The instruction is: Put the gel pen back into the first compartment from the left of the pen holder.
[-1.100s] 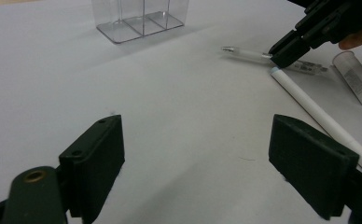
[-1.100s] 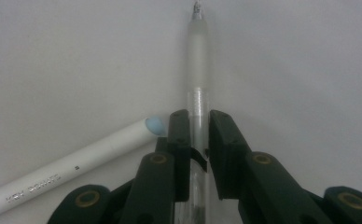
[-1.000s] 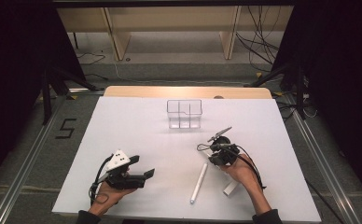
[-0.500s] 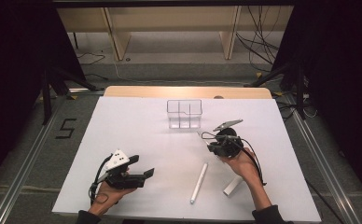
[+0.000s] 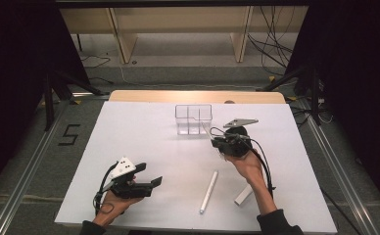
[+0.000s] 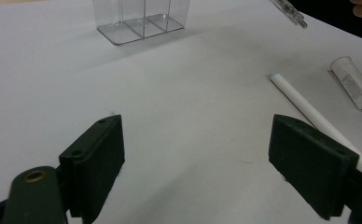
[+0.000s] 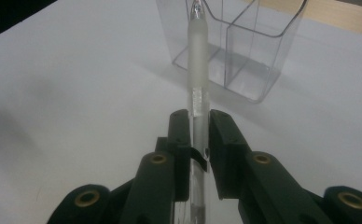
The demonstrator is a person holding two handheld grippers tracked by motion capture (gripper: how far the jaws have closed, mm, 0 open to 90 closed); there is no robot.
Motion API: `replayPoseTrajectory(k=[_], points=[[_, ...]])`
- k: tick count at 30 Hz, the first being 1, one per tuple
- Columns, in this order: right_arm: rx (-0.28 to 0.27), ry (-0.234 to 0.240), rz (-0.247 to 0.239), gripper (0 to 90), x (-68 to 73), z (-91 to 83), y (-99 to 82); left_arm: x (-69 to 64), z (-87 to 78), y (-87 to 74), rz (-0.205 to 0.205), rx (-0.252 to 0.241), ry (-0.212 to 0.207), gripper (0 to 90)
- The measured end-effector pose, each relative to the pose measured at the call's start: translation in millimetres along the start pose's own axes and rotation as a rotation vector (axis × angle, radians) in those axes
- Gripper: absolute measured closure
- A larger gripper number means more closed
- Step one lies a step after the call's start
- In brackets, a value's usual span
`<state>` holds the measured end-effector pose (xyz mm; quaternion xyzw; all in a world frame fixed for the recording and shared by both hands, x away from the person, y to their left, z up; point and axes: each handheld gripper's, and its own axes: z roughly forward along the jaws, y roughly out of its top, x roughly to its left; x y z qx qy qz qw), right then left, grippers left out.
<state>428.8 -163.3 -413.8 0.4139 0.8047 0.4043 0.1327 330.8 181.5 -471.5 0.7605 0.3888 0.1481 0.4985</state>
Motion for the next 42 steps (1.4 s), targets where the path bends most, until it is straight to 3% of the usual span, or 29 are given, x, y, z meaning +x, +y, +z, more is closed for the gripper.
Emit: replayPoseTrajectory(k=[20,23,42], points=[[-0.133,0.025,0.057,79.9,3.5,17.5,40.2,-1.1,-0.4,0.8,-0.017,-0.008,-0.021,17.8],[-0.140,0.047,0.066,79.9,4.3,22.6,45.9,-1.4,-0.2,0.8,-0.014,-0.010,-0.021,17.8],[-0.195,0.056,0.081,79.9,16.2,49.5,87.9,-2.2,-0.2,1.1,-0.008,-0.011,-0.025,17.8]])
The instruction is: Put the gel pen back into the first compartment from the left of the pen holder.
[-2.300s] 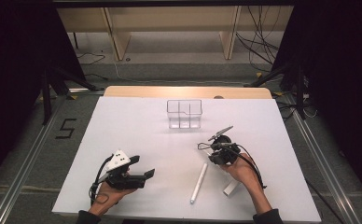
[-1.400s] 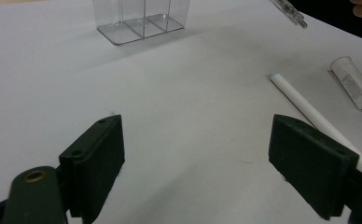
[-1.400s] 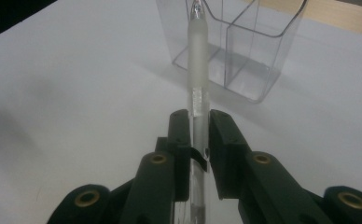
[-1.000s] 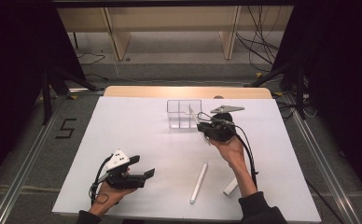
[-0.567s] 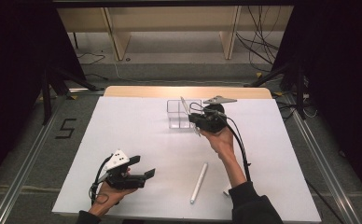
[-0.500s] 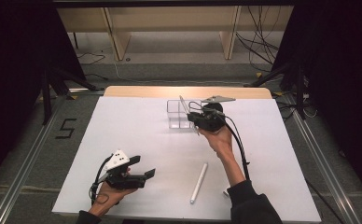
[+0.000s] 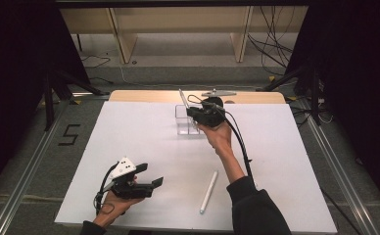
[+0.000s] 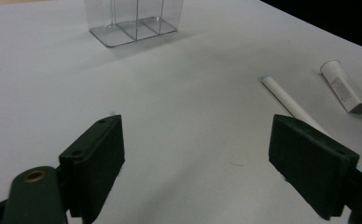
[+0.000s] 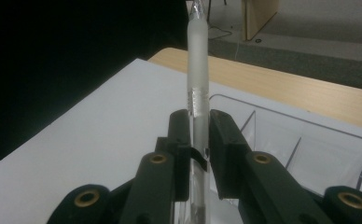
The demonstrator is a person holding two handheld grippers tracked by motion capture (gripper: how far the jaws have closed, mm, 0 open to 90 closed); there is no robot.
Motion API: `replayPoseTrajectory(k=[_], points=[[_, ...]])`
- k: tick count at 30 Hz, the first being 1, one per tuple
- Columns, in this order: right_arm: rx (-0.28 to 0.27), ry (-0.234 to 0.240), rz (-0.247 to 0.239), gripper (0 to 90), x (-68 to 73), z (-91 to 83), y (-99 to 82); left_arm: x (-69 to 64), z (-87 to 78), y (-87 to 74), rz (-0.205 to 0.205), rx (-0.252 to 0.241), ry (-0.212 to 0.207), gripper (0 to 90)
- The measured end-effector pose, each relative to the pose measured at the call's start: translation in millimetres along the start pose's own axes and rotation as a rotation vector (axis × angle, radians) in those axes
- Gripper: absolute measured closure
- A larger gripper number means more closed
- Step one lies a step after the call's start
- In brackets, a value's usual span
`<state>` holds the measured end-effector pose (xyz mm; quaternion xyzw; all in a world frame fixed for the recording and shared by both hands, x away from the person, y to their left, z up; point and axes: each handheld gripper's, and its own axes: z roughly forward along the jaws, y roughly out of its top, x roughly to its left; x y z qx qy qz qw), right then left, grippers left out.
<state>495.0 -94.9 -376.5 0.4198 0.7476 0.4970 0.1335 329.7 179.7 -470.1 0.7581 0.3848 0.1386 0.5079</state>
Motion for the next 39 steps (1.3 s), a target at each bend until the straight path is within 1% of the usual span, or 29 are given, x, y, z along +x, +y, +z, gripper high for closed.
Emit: replayPoseTrajectory(k=[4,8,14,18,23,28,31,39], points=[[-0.007,-0.003,0.009,79.9,0.1,7.3,5.8,0.2,-0.5,0.2,0.002,0.000,0.000,17.8],[-0.011,-0.018,0.007,79.9,-0.5,13.7,10.5,0.0,-0.3,0.3,0.002,0.000,-0.002,17.8],[-0.026,-0.024,0.029,79.9,-2.8,22.0,15.4,-0.3,0.1,0.3,0.003,0.000,-0.005,17.8],[-0.032,-0.040,0.023,79.9,-2.7,25.6,19.9,-0.4,0.3,0.3,0.002,0.001,-0.006,17.8],[-0.048,-0.038,0.039,79.9,-3.3,29.3,25.0,-0.8,0.8,0.2,0.000,0.001,-0.005,17.8],[-0.054,-0.053,0.036,79.9,-3.7,33.7,28.6,-0.7,0.7,0.3,0.001,0.002,-0.007,17.8],[-0.057,-0.055,0.041,79.9,-3.7,36.0,30.7,-0.8,0.7,0.3,0.002,0.002,-0.007,17.8],[-0.064,-0.067,0.036,79.9,-3.5,41.3,34.9,-1.0,0.8,0.4,0.004,0.002,-0.006,17.8]])
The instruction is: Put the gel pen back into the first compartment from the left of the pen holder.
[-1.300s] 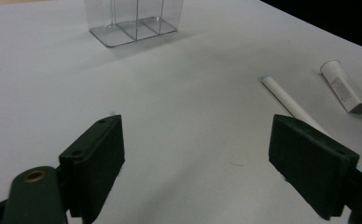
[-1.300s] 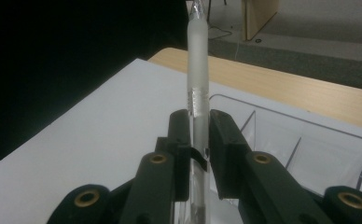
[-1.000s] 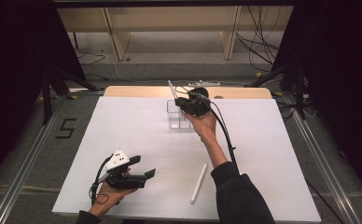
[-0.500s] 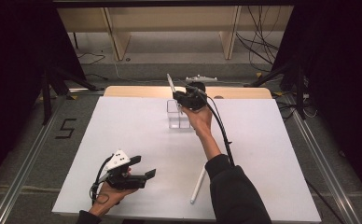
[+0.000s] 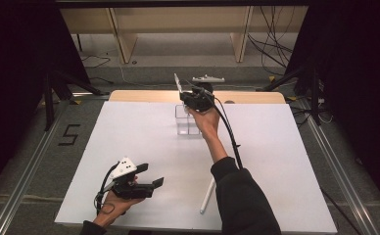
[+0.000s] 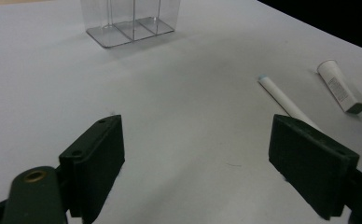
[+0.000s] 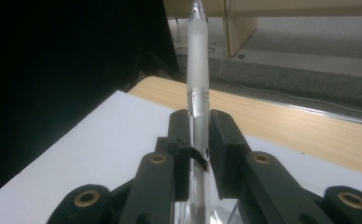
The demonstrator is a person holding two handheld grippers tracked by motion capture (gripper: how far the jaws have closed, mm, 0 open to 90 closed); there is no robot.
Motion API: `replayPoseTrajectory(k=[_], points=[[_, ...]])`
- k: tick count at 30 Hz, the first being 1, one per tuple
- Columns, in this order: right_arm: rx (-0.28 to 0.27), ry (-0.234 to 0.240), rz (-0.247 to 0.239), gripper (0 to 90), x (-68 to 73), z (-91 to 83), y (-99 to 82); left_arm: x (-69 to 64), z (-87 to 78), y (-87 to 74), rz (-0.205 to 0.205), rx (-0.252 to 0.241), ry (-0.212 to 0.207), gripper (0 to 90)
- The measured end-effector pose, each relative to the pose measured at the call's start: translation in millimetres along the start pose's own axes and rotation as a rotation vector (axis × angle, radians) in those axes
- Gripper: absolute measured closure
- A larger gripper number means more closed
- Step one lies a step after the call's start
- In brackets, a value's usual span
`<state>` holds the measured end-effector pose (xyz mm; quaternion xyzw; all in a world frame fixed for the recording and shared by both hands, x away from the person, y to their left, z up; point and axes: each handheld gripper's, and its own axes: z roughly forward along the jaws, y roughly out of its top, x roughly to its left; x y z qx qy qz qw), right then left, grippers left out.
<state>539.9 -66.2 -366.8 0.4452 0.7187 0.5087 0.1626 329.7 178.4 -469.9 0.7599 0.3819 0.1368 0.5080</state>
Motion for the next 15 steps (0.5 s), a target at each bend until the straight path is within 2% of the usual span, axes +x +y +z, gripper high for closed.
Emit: replayPoseTrajectory(k=[15], points=[[-0.009,-0.020,0.002,79.9,3.3,14.0,2.8,-0.2,-0.7,0.4,0.003,-0.001,-0.005,17.8]])
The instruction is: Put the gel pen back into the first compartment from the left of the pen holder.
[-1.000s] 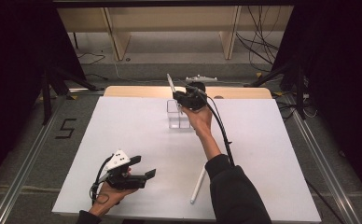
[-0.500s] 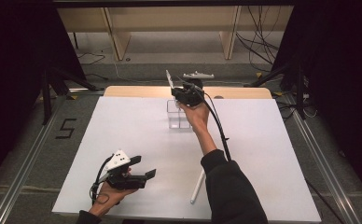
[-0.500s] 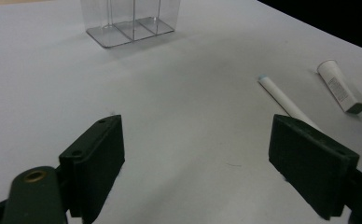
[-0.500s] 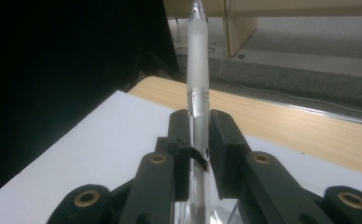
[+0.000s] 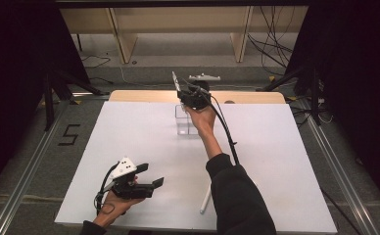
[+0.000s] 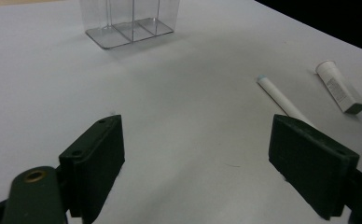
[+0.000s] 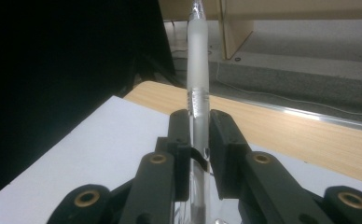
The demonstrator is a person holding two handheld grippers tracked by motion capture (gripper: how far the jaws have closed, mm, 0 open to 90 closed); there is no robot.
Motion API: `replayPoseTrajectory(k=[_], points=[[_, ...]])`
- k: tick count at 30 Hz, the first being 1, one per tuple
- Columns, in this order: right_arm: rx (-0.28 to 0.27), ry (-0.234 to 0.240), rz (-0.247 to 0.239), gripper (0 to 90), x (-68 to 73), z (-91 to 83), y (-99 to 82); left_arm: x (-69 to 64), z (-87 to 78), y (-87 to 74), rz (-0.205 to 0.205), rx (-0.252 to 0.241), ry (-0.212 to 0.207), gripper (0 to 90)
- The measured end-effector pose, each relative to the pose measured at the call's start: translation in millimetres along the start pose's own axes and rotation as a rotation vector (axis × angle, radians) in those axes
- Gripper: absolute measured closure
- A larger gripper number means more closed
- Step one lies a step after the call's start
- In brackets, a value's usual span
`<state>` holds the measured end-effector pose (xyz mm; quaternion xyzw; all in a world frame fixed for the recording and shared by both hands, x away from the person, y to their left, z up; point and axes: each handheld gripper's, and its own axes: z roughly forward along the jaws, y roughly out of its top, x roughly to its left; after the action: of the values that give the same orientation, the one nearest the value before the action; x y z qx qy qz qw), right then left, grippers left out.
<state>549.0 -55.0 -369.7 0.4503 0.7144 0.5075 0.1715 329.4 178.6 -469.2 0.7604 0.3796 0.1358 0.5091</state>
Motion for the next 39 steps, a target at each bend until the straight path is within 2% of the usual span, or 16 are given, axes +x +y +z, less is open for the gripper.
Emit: replayPoseTrajectory(k=[13,39], points=[[0.014,-0.024,-0.010,79.9,1.2,15.2,-5.1,0.2,-0.7,-0.1,0.003,-0.003,0.001,17.8],[0.031,-0.062,-0.032,79.8,0.2,26.6,-15.3,-0.8,-0.6,-0.3,0.004,-0.002,-0.006,17.8]])
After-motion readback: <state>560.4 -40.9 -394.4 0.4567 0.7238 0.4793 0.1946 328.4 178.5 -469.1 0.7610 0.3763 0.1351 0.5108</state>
